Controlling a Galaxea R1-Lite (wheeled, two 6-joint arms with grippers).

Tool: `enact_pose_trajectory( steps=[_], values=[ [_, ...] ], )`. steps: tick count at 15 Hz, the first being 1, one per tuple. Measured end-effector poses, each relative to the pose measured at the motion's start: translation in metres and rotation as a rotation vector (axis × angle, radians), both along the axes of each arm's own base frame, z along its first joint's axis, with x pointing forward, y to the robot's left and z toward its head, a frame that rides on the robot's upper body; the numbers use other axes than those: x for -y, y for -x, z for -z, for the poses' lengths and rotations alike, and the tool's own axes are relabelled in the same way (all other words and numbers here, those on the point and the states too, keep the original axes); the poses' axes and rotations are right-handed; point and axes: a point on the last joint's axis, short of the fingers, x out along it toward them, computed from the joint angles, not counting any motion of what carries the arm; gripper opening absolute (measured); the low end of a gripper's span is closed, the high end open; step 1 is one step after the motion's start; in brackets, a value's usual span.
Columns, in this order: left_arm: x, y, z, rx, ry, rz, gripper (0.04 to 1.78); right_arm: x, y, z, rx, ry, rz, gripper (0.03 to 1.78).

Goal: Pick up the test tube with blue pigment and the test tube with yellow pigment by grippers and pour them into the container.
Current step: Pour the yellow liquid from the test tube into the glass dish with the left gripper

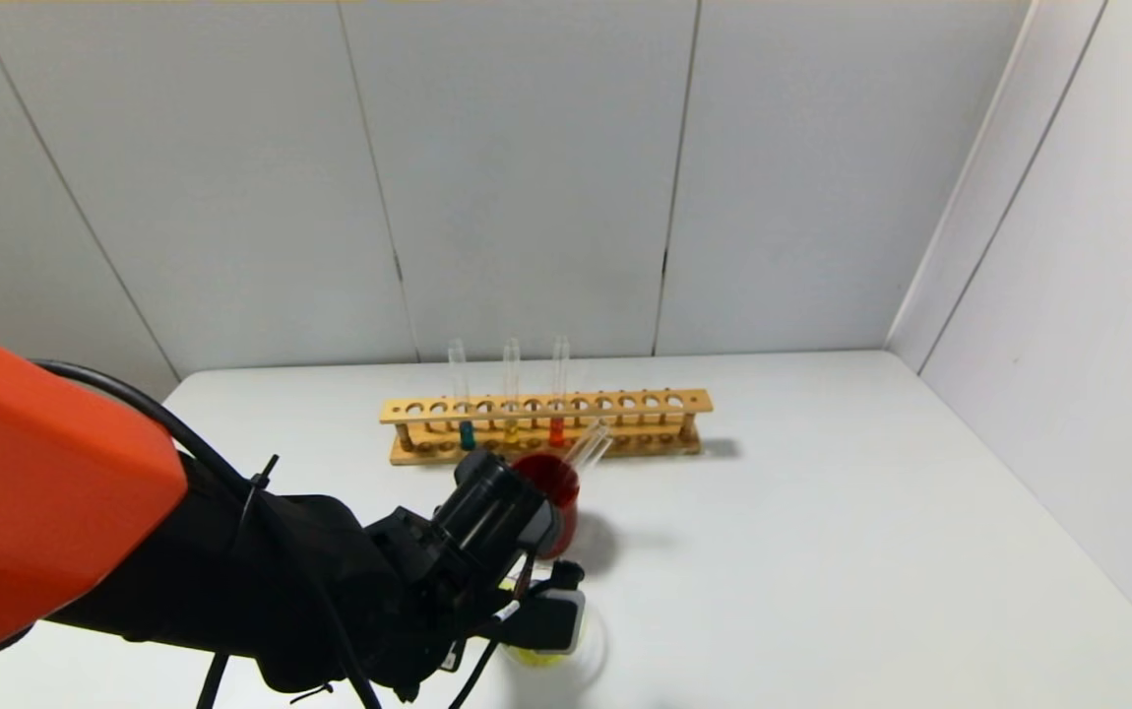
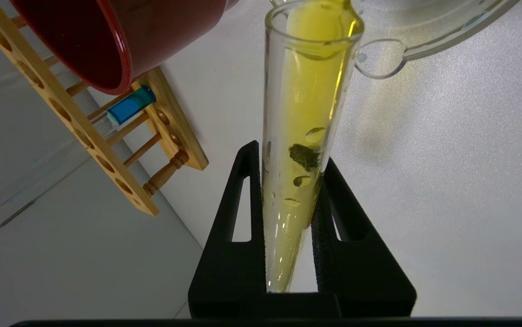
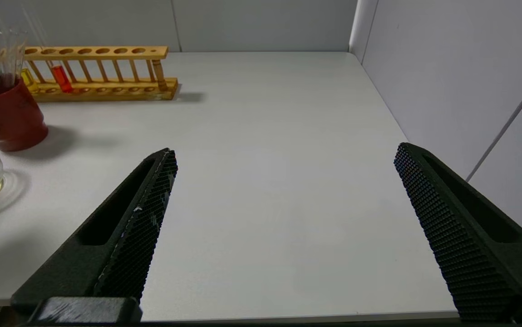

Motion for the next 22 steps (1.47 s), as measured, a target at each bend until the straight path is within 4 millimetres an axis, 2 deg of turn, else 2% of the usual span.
enact_pose_trajectory(
  steps=[7,15,22],
  values=[
    [-0.002,-0.005,0.005,-0.012,-0.051,0.006,0.33,0.0,0.0,0.0,0.0,0.0,0.0,1.75],
    [0.004,-0.009,-0.006,-0.007,-0.103,0.003,0.33,0.0,0.0,0.0,0.0,0.0,0.0,1.75],
    [0.005,-0.007,-0.008,-0.024,-0.165,0.012,0.33,0.0,0.0,0.0,0.0,0.0,0.0,1.75]
  ],
)
